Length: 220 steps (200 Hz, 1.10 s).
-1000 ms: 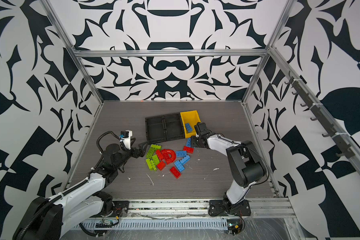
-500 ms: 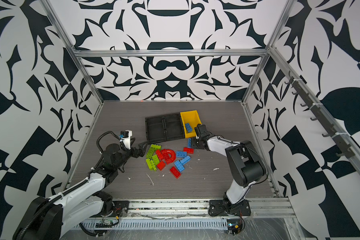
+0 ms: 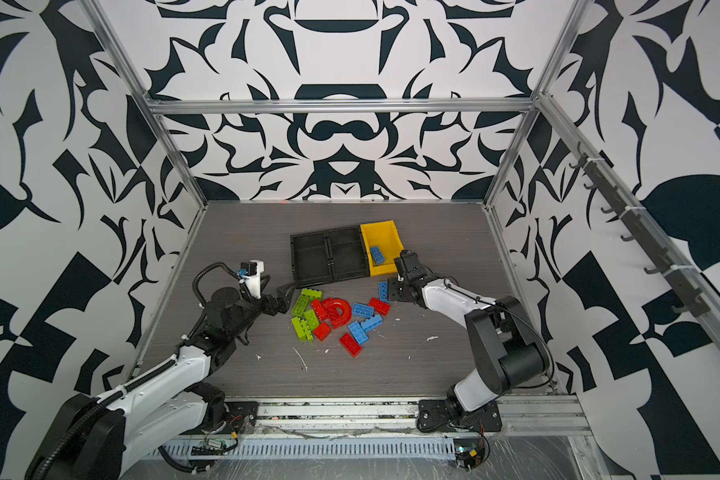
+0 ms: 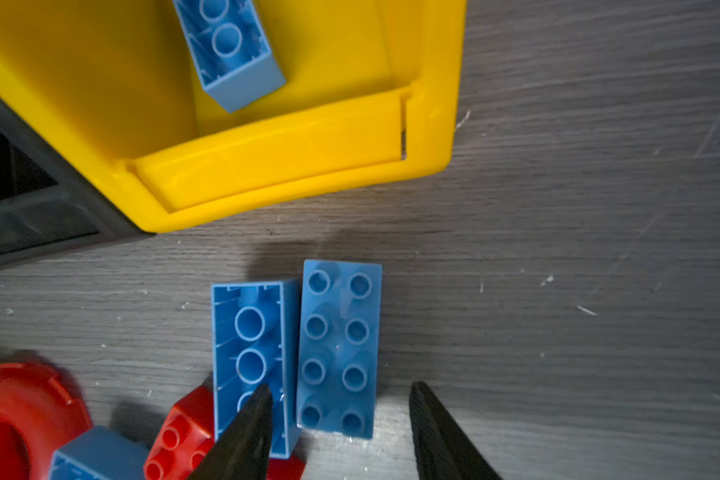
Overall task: Sort the legos into containers by color
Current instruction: 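Lower the right gripper onto another blue brick and close on it, then lift the blue brick with the right gripper and release it into the yellow bin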
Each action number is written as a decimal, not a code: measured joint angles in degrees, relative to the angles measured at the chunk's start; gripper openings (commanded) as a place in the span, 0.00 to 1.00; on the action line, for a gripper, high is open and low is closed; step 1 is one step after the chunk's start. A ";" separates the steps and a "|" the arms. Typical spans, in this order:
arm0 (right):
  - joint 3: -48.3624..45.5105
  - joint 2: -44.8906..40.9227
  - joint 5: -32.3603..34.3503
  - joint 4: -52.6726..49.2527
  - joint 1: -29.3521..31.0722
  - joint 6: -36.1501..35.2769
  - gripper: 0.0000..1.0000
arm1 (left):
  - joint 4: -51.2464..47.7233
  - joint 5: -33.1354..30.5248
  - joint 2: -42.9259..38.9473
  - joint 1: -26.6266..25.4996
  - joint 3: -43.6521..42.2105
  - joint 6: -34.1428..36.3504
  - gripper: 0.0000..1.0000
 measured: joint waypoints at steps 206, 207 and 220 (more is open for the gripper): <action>2.73 7.45 -1.55 0.96 -2.16 -2.38 0.37 | -0.22 0.00 -0.33 0.00 0.00 0.13 1.00; 2.71 7.41 -1.53 0.96 -2.16 -2.36 0.37 | -0.22 0.00 -0.31 0.00 0.00 0.13 1.00; 2.23 6.71 -1.49 0.92 -2.29 -2.40 0.36 | -0.24 0.00 -0.31 0.00 0.00 0.20 1.00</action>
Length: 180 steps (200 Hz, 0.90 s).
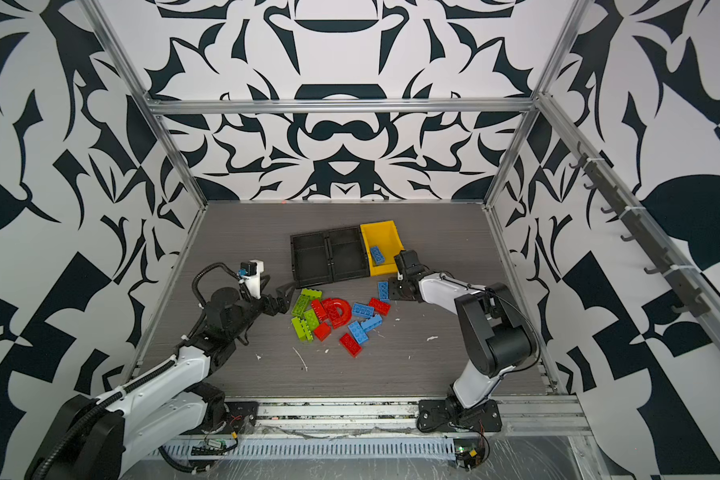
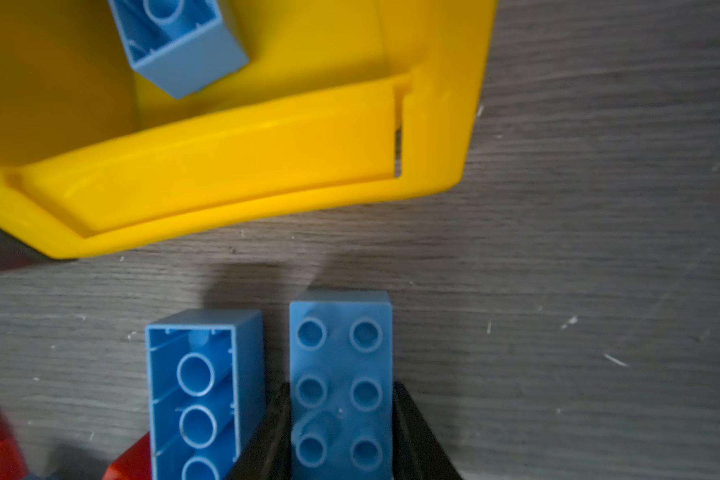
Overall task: Sort the legos into containers by color
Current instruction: 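Lift the blue brick with the right gripper and release it into the yellow bin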
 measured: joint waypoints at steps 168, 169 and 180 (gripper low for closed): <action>12.28 -10.95 0.33 -11.28 -0.17 -6.23 0.28 | -0.17 0.02 0.00 0.00 0.00 0.02 1.00; 12.72 -10.64 0.31 -11.28 -0.17 -6.34 0.28 | -0.17 0.00 0.00 0.00 0.00 0.02 1.00; 16.04 -7.98 -0.37 -11.23 -0.17 -7.37 0.28 | -0.17 0.02 -0.02 0.00 0.00 0.02 1.00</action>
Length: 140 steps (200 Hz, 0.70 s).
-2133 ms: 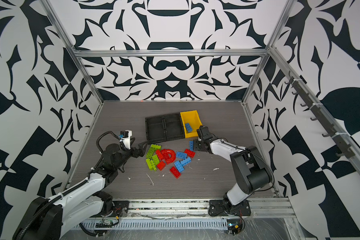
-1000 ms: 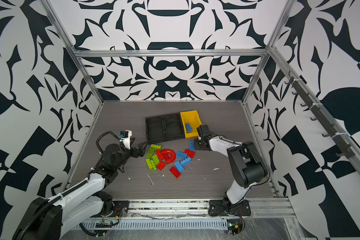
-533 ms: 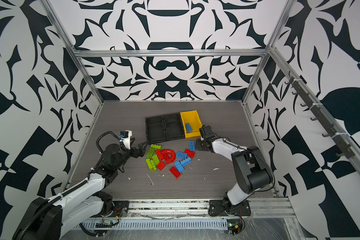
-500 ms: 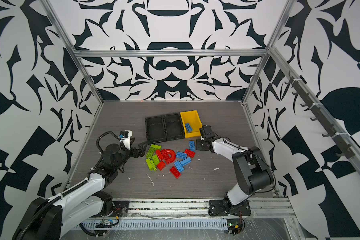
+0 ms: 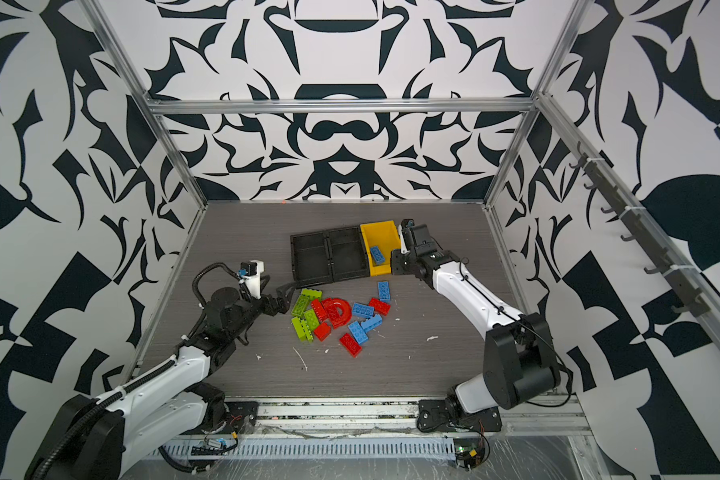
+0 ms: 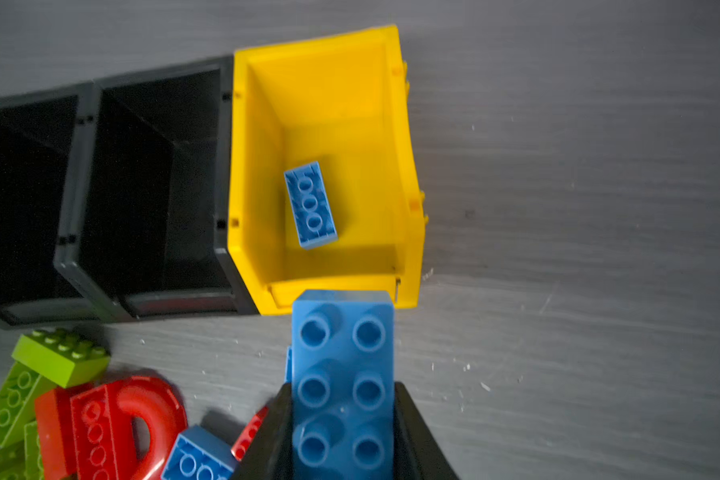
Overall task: Sort the legos into containers by color
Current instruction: 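Lift the blue brick with the right gripper and release it into the yellow bin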
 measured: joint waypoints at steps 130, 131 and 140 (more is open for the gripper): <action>21.77 27.30 1.22 -2.34 0.00 -7.63 0.34 | -0.02 -0.07 -0.63 0.00 0.00 0.02 1.00; 21.79 27.36 1.22 -2.34 0.00 -7.65 0.34 | 0.00 -0.07 -0.63 0.00 0.00 0.02 1.00; 21.84 27.98 1.27 -2.38 0.00 -7.69 0.34 | -0.02 -0.07 -0.63 0.00 0.00 0.02 1.00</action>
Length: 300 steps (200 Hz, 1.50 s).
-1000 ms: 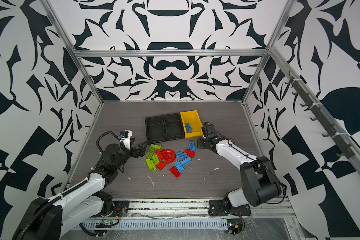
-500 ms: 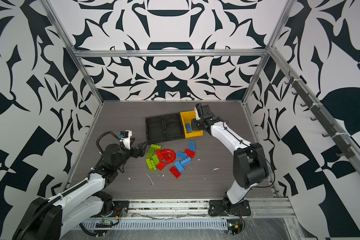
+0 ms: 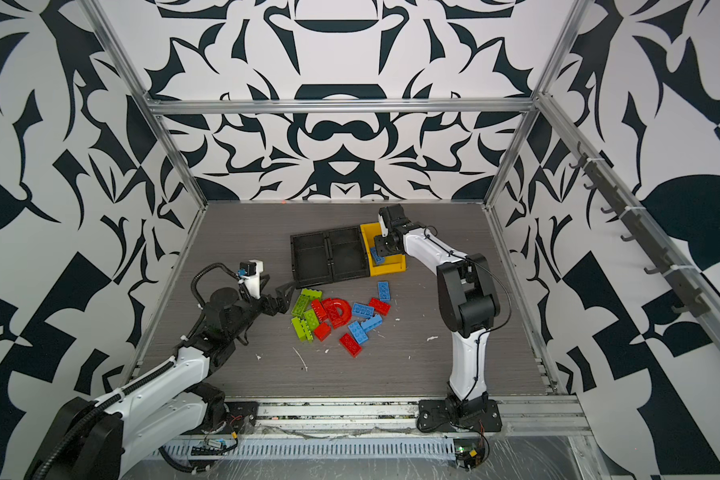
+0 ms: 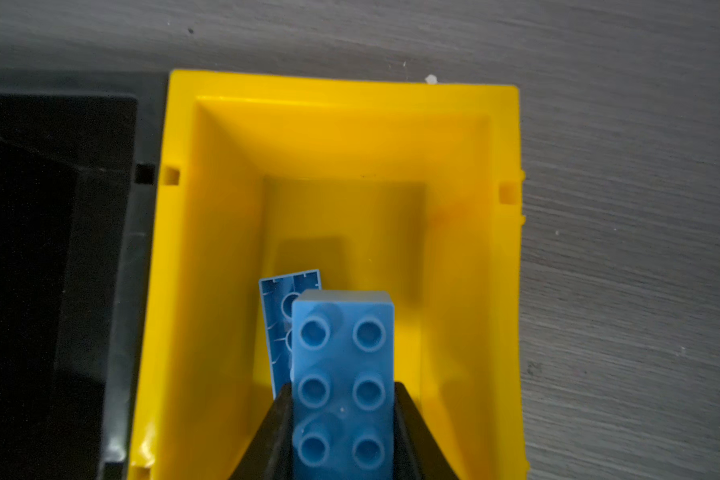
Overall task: Sort the legos into containers by color
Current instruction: 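Lift the blue brick with the right gripper and release it into the yellow bin, then lower the right gripper onto a third blue brick and grasp it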
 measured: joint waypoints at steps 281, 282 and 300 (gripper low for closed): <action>-33.09 -29.05 3.41 5.29 7.26 10.71 0.55 | -0.07 0.07 -0.81 0.00 0.00 -0.02 1.00; -33.09 -28.96 3.41 5.35 7.28 10.71 0.55 | -0.07 0.07 -0.81 0.00 0.00 -0.02 1.00; -33.09 -27.56 3.39 6.54 7.72 10.97 0.55 | -0.07 0.07 -0.79 0.00 0.00 -0.02 1.00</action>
